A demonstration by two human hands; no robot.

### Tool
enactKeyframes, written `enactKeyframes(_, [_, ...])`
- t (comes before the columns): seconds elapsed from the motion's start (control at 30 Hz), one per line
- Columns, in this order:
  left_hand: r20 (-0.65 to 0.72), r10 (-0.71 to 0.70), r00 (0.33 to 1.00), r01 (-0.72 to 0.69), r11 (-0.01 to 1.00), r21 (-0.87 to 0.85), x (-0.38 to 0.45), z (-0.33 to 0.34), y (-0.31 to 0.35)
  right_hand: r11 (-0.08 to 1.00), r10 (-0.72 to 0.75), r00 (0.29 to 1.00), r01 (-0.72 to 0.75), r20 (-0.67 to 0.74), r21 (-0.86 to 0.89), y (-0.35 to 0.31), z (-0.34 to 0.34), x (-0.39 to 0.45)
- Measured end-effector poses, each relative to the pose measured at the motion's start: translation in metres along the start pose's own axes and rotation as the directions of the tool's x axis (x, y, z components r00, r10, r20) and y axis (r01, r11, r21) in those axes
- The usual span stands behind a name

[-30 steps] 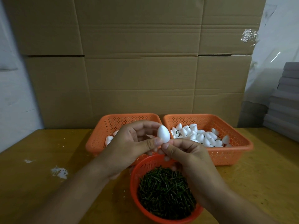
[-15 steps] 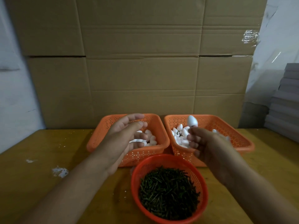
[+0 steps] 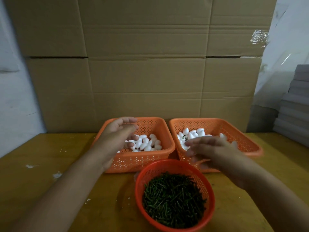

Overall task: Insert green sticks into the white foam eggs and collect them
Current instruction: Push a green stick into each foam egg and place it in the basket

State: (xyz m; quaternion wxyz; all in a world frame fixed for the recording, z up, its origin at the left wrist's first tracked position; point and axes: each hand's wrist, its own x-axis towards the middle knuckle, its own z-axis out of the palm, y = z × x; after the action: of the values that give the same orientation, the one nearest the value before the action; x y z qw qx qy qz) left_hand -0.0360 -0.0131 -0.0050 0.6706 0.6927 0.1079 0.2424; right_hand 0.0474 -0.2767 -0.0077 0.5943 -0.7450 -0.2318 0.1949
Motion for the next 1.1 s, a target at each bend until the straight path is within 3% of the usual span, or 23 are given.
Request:
enactKeyframes(0.1, [-0.037, 0.09, 0.995, -0.079, 0.968, 0.237, 0.014, -0.012, -0.005, 0.906, -0.037, 0.958, 0.152, 0.284, -0.395, 0.001, 0.02, -0.009])
enactKeyframes(0.17, [-0.016, 0.139, 0.99, -0.117, 0.884, 0.453, 0.026, -0.021, -0.01, 0.7, -0.056, 0.91, 0.329, 0.41, -0.634, 0.007, 0.028, -0.01])
enactKeyframes(0.23, [0.056, 0.114, 0.992, -0.122, 0.723, 0.68, 0.04, -0.03, -0.017, 0.565, -0.037, 0.877, 0.414, 0.479, -0.714, 0.01, 0.037, -0.013])
enactKeyframes(0.33, [0.152, -0.04, 0.988, -0.113, 0.493, 0.863, 0.057, -0.039, -0.024, 0.481, 0.03, 0.856, 0.441, 0.517, -0.758, 0.018, 0.047, -0.014])
enactKeyframes(0.47, [0.282, -0.267, 0.922, -0.187, 0.332, 0.925, 0.073, -0.035, -0.027, 0.435, 0.088, 0.839, 0.453, 0.538, -0.778, 0.023, 0.05, -0.012])
enactKeyframes(0.6, [0.375, -0.384, 0.844, -0.283, 0.276, 0.919, 0.083, -0.022, -0.029, 0.434, 0.102, 0.83, 0.459, 0.548, -0.775, 0.024, 0.048, -0.011])
enactKeyframes(0.73, [0.396, -0.418, 0.818, -0.296, 0.284, 0.912, 0.087, -0.014, -0.033, 0.438, 0.096, 0.819, 0.476, 0.566, -0.763, 0.023, 0.047, -0.01])
enactKeyframes(0.87, [0.446, -0.45, 0.774, -0.386, 0.224, 0.895, 0.087, -0.01, -0.035, 0.437, 0.109, 0.814, 0.476, 0.57, -0.763, 0.021, 0.046, -0.011])
enactKeyframes(1.1, [0.475, -0.432, 0.766, -0.428, 0.209, 0.879, 0.091, -0.008, -0.046, 0.429, 0.123, 0.81, 0.477, 0.573, -0.767, 0.02, 0.047, -0.012])
